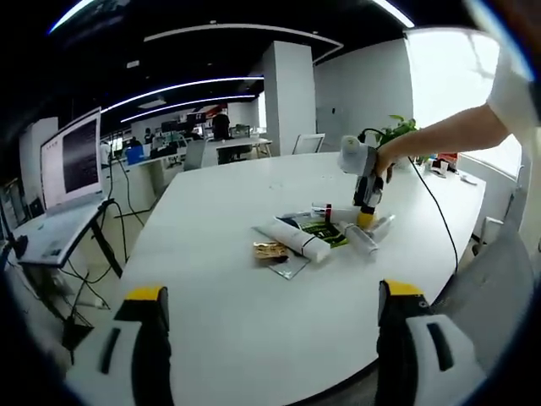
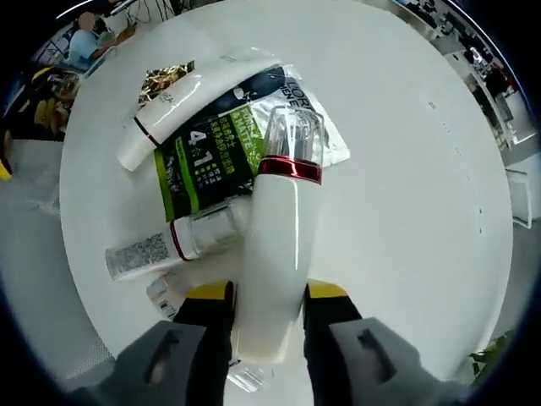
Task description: Arrange the skincare products in the storage area until every visible bottle or jar stands upright without overlapping.
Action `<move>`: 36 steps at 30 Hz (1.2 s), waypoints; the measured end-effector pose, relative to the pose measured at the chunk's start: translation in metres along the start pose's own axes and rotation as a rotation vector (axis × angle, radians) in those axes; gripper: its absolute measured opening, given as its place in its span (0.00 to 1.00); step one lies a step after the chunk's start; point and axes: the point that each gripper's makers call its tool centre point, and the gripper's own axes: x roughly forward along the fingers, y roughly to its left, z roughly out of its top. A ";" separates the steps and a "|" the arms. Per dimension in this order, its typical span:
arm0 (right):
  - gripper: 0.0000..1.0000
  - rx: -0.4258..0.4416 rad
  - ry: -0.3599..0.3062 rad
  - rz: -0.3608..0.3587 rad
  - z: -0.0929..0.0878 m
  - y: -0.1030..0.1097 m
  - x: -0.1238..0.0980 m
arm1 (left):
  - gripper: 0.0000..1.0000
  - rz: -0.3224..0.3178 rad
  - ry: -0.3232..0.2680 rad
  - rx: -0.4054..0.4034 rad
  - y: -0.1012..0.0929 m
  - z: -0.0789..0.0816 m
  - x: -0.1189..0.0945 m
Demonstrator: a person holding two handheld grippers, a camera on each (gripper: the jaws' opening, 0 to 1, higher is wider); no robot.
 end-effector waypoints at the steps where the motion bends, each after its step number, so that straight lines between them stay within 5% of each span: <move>1: 0.32 -0.002 0.003 0.001 0.000 0.000 0.000 | 0.98 0.000 0.001 -0.001 0.000 0.000 0.000; 24: 0.29 0.083 -0.085 0.006 -0.001 0.006 -0.004 | 0.97 -0.013 0.027 0.027 -0.006 -0.003 0.002; 30: 0.30 0.081 -0.041 -0.026 0.001 0.005 -0.004 | 0.96 -0.016 0.033 0.044 -0.007 -0.004 0.002; 36: 0.29 0.121 -0.077 -0.018 0.000 0.004 -0.004 | 0.96 -0.006 0.022 0.052 -0.005 -0.003 0.000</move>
